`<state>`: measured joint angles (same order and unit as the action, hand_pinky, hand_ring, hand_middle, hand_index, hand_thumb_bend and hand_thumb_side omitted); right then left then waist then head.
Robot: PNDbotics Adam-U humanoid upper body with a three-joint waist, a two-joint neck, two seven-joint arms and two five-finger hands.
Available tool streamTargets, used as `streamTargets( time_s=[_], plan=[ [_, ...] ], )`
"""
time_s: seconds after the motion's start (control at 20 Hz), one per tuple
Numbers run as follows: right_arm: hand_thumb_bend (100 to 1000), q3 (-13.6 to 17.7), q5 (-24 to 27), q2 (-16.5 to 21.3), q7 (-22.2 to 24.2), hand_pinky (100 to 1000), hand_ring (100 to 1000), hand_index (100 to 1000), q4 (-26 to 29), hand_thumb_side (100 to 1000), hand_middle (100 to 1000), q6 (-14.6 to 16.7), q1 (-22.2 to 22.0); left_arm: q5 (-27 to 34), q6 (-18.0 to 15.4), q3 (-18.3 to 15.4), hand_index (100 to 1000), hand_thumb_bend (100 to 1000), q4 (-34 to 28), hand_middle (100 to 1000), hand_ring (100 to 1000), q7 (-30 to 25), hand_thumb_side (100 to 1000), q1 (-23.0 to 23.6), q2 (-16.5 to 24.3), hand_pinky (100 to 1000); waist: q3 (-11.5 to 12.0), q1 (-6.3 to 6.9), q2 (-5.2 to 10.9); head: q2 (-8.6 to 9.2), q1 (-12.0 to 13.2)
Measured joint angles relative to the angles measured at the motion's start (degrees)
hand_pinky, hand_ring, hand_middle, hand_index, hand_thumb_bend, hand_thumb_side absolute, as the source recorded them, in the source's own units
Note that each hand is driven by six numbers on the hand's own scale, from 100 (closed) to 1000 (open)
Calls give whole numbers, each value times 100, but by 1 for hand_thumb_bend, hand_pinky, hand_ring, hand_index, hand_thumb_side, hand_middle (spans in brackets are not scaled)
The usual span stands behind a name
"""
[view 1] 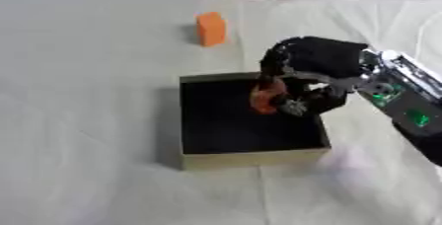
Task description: Pick up objects on the table and place them in the box.
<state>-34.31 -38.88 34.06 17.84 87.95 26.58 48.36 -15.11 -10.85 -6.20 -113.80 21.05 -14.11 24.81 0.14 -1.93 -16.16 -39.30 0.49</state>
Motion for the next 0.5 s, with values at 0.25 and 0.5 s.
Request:
streamTargets(
  time_s=[0.25,0.5],
  plan=[
    [401,-15,-415,-1,-1,790,787,744,-36,484,626,223,-2,0,1,0,772,100,0,650,583,-1,728,0,0,581,21,-10,0,-2,-9],
    [457,81,-869,3,-255,792,794,753,-74,583,633,363,7,0,1,0,772,100,0,650,584,-1,726,0,0,581,-1,-22,0,-4,-7]
  ],
)
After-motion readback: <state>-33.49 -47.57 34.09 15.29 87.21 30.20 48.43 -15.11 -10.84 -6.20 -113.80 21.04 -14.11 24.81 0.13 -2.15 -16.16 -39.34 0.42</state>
